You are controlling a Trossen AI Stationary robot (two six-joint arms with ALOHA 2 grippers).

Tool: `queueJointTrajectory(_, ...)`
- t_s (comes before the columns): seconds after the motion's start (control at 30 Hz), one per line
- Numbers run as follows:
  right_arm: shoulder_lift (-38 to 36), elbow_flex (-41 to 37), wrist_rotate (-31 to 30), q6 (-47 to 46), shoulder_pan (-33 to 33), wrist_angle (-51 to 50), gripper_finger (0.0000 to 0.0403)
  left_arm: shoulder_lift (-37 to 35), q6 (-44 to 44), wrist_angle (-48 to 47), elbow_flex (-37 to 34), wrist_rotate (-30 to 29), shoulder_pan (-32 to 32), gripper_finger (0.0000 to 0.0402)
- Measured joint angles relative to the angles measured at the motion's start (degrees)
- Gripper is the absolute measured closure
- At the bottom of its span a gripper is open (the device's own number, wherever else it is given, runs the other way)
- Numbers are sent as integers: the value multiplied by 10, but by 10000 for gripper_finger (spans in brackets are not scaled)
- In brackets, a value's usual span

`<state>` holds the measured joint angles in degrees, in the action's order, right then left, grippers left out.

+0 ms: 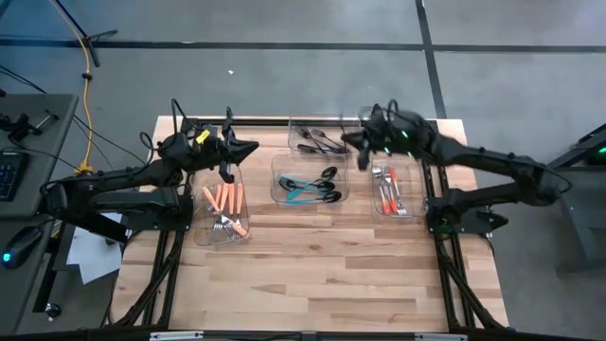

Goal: Sort silverware by color (type)
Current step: Put the black fork into the top transparent bin

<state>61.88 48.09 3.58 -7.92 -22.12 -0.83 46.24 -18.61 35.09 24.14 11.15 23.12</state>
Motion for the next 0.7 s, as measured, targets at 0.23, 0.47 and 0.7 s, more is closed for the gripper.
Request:
queueJointTrajectory(0.23, 212, 268, 6, 141, -89, -261, 403, 0, 12, 0, 0, -8, 0, 401)
queueJointTrajectory(0.47, 430, 489, 10, 264, -127, -473, 403, 0, 23, -1, 0, -13, 0, 401)
queueJointTrajectory(0.7, 575, 595, 9, 323, -127, -577, 403, 0, 24, -1, 0, -13, 0, 401)
